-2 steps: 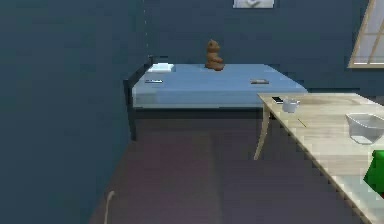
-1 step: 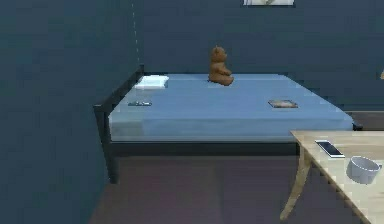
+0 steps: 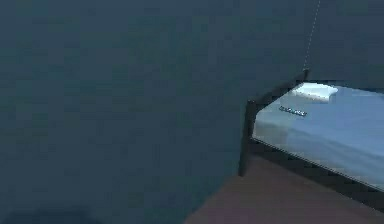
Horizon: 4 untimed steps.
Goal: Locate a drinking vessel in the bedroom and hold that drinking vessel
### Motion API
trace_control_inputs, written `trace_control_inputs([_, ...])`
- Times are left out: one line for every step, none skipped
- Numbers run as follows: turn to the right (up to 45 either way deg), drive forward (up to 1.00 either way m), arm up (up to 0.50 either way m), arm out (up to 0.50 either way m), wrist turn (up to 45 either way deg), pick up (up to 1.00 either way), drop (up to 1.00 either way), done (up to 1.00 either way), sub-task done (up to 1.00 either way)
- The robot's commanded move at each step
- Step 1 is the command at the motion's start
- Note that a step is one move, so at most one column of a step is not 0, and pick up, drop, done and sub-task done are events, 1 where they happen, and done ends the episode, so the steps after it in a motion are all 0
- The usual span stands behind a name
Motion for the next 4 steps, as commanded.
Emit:
trace_control_inputs([45.0,0.0,0.0,0.0,0.0,0.0,0.0,0.0,0.0])
trace_control_inputs([15.0,0.0,0.0,0.0,0.0,0.0,0.0,0.0,0.0])
trace_control_inputs([0.0,1.0,0.0,0.0,0.0,0.0,0.0,0.0,0.0])
trace_control_inputs([0.0,0.2,0.0,0.0,0.0,0.0,0.0,0.0,0.0])
